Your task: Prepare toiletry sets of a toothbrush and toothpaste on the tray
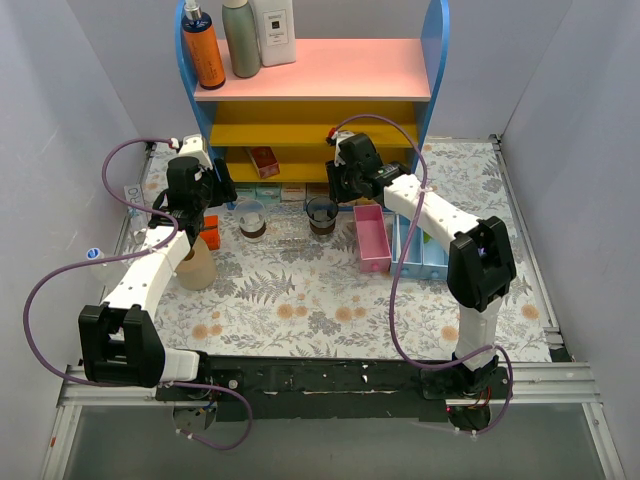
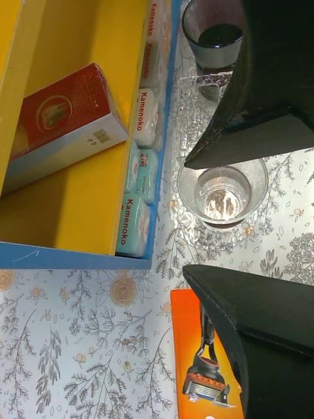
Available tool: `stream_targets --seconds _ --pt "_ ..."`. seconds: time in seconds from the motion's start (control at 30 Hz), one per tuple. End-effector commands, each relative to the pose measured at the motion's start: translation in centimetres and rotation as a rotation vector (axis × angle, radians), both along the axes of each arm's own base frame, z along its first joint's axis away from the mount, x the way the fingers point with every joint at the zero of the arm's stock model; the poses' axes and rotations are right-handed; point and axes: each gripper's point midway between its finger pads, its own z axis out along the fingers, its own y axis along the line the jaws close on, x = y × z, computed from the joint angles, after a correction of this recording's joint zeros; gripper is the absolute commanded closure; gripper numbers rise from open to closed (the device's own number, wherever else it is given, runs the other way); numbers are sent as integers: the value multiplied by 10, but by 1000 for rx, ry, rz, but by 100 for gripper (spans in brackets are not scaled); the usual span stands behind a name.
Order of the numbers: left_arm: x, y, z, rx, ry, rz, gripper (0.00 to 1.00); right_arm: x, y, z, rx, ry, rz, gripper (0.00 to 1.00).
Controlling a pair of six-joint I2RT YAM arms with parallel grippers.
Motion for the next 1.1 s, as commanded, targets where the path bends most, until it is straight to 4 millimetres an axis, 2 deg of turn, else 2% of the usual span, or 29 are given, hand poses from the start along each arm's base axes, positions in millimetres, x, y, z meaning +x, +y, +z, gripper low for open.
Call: stream_targets --seconds 0.0,0.1,0.13,0.17,0.2,0.27,0.3,0.37,0.4,0.43,0.5,0.6,1.07 --pt "-1 1 0 11 -2 -2 40 1 -1 -6 -30 20 14 65" --pt "-1 1 1 12 -3 -1 40 -2 -4 -14 -46 35 5 69" --pt "-1 2 1 13 -6 2 40 0 -4 -8 -31 14 -1 70" --pt "-1 2 2 13 -6 2 40 -4 -7 -13 -34 23 -6 70" --pt "-2 2 1 15 -5 3 40 -6 -6 -10 -24 16 -6 70" --pt "-1 2 1 13 -6 2 40 -6 -4 7 23 -34 -4 70" --pt "-1 1 1 12 -5 -1 40 -10 -7 2 25 -33 -6 69" --pt "-1 1 1 10 -5 -2 40 -10 -7 22 74 -91 -19 69" --pt "-1 1 1 10 -5 -2 40 -14 -11 16 71 -87 -23 68" --pt "-1 1 1 8 -4 -1 40 -16 -12 27 91 -111 -26 68" --pt "-1 1 1 8 -4 -1 40 -16 -12 32 113 -137 -32 68" --pt "-1 0 2 5 -6 -5 40 -18 -16 30 112 -133 -53 68" --pt "-2 0 1 4 -4 -6 40 -17 -5 5 161 -68 -82 64"
